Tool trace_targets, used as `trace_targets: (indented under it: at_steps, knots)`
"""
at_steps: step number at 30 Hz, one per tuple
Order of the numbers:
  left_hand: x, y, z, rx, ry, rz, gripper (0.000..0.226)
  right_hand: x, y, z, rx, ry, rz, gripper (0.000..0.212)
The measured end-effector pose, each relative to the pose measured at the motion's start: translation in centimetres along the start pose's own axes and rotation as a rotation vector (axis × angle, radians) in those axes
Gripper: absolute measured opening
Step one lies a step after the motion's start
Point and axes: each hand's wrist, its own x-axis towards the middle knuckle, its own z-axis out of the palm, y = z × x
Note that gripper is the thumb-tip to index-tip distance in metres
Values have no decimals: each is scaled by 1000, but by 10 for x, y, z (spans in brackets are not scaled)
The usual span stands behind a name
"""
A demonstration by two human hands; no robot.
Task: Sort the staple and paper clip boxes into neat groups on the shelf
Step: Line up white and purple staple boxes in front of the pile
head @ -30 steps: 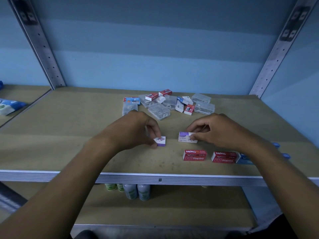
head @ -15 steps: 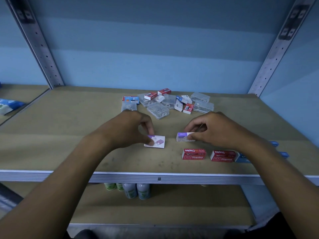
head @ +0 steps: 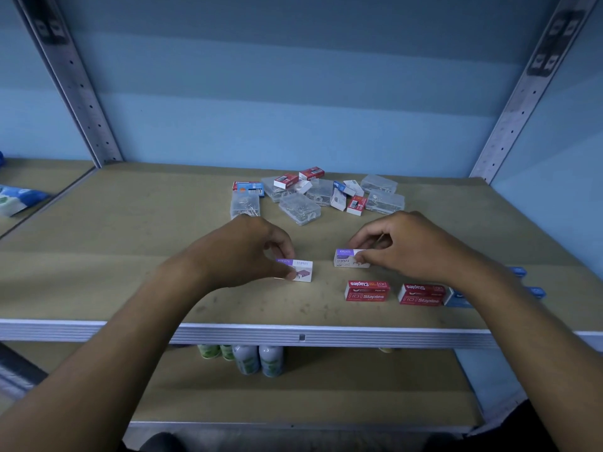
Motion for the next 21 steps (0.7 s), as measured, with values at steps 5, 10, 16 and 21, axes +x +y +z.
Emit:
trace_targets:
  at_steps: [5,10,16,21]
  knots:
    - [-2,1,-5,3,32,33,12,0,-5,1,-5,1,-3,13]
    - [-14,-3,-15,12,87,30,12,-5,-20,4,26,13,-61,11]
    - [-28,-11,-21,18,74,7,13,-10,-37,11,60,-22,-100,11]
    - [-34,-14,-19,14,46,6,15,-14,-44,17,47,-98,-107,12]
